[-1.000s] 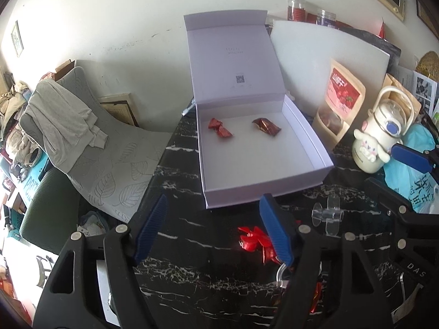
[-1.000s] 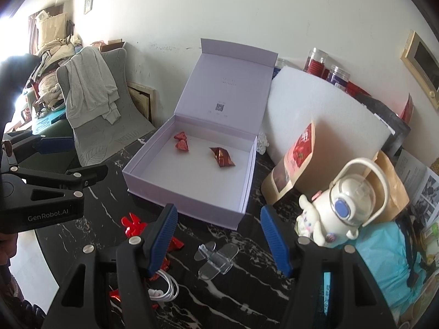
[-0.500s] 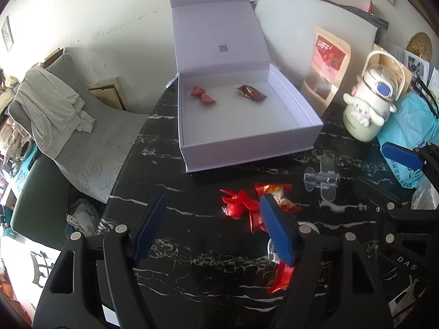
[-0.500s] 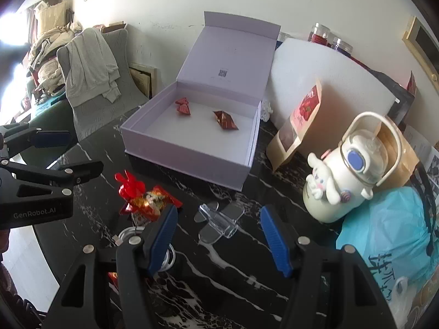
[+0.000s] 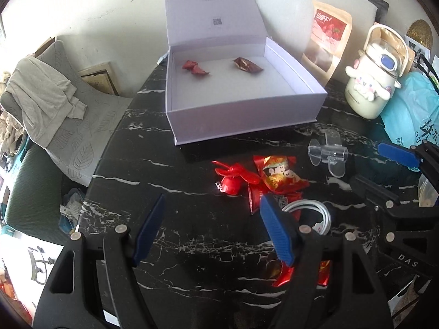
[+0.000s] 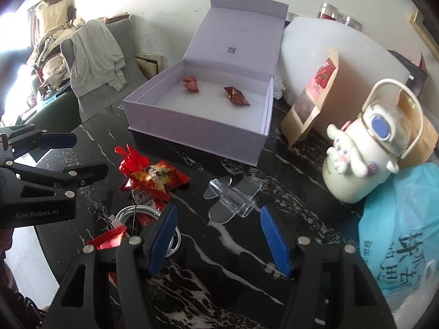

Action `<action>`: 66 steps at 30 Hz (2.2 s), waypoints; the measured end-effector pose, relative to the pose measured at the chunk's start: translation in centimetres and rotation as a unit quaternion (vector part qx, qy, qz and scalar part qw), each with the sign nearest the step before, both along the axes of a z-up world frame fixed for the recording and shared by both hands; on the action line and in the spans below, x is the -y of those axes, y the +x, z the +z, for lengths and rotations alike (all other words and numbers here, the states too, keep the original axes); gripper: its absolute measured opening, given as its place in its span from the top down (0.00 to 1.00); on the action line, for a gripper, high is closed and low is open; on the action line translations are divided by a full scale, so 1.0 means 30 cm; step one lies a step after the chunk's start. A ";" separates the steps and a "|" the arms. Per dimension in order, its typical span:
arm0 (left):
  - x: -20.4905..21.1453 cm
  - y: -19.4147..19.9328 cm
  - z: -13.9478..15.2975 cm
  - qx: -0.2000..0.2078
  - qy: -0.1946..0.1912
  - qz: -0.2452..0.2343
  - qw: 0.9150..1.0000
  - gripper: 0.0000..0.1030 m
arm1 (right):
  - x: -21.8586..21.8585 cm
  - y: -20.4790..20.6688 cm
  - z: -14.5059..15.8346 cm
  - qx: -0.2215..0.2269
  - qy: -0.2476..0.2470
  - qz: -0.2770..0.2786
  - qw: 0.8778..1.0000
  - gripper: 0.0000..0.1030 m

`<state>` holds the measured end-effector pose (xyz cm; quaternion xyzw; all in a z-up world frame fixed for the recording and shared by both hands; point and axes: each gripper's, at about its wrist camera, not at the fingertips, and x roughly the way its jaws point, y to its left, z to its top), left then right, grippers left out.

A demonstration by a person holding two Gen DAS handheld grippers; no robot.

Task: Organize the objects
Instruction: 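Grasp the red pinwheel with the left tool while the right tool grasps the clear plastic holder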

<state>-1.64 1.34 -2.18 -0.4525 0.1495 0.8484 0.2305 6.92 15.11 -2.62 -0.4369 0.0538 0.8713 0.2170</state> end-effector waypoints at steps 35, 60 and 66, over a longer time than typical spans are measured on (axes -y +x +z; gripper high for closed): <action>-0.057 -0.193 -0.186 0.034 0.023 -0.042 0.998 0.32 | -0.151 -0.146 -0.204 -0.003 -0.046 -0.028 0.999 0.22; -0.039 -0.131 -0.153 0.035 0.056 -0.059 0.996 0.63 | -0.135 -0.093 -0.190 -0.022 -0.058 -0.025 0.998 0.41; -0.023 -0.099 -0.118 0.024 0.060 -0.058 0.996 0.63 | -0.112 -0.058 -0.158 -0.028 -0.045 -0.026 0.998 0.41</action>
